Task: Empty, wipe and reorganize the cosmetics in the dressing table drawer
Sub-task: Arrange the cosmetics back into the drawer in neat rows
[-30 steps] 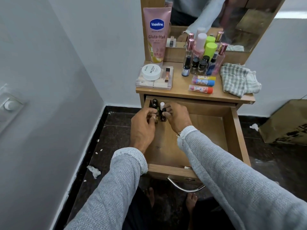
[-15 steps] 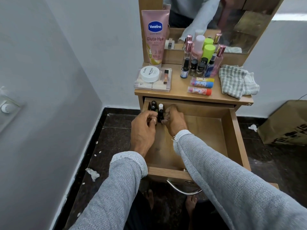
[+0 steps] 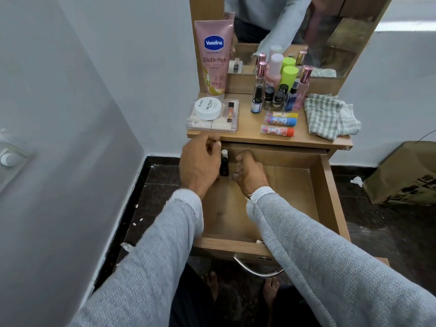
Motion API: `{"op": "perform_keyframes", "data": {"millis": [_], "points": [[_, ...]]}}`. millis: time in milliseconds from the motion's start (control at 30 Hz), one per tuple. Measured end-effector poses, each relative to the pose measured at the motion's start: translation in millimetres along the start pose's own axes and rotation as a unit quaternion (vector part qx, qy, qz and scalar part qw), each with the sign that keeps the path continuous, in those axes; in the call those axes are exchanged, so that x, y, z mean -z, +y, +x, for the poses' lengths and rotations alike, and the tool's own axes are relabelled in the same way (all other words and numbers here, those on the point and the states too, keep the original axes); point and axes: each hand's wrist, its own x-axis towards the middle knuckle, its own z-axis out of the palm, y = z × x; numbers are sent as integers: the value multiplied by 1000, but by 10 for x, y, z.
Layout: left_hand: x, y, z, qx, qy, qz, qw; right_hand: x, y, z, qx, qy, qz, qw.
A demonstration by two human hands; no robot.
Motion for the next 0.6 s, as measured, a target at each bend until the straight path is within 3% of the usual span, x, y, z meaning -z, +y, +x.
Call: {"op": "perform_keyframes", "data": {"millis": [233,600], "points": [[4,400,443,-51,17,18,998,170,101,-105,-31,-17,53,998],[-593,906,947,-89,-67,82,990,258,178,-167,-16,6,38,999]]}}
